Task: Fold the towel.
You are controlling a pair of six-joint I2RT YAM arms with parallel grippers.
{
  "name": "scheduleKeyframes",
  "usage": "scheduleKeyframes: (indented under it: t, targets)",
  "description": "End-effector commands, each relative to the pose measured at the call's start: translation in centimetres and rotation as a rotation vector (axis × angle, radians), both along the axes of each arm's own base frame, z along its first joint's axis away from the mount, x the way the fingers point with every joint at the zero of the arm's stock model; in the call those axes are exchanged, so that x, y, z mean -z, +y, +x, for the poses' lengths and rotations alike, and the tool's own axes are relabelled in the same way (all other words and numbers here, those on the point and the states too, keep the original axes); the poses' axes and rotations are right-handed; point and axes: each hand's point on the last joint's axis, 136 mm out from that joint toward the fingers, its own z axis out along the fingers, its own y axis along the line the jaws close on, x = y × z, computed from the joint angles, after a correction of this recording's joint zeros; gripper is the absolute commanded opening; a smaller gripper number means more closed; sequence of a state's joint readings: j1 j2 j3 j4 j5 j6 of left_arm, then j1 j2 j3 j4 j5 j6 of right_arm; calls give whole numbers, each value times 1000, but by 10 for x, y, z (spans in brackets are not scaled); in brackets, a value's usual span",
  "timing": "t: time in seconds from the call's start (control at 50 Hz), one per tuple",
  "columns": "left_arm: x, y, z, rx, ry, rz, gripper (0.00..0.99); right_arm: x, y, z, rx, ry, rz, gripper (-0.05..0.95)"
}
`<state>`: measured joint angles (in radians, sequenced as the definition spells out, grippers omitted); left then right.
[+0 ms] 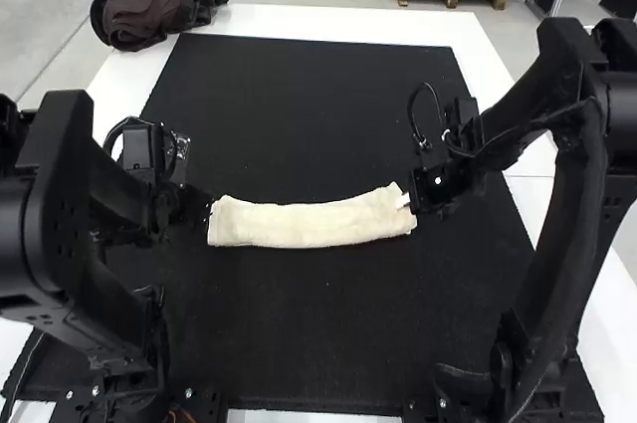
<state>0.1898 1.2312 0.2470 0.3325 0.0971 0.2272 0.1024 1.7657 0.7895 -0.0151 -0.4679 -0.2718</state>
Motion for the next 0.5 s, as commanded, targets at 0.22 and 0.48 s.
scheduleKeyframes:
  t: [0.22, 0.48]
  targets:
    - [-19, 9, 12, -30, -49, 20, 970, -53, 16, 20, 19, -52, 90, -26]
    - [-29, 16, 19, -57, -61, 37, 970, -65, 47, 14, -21, -22, 145, -26]
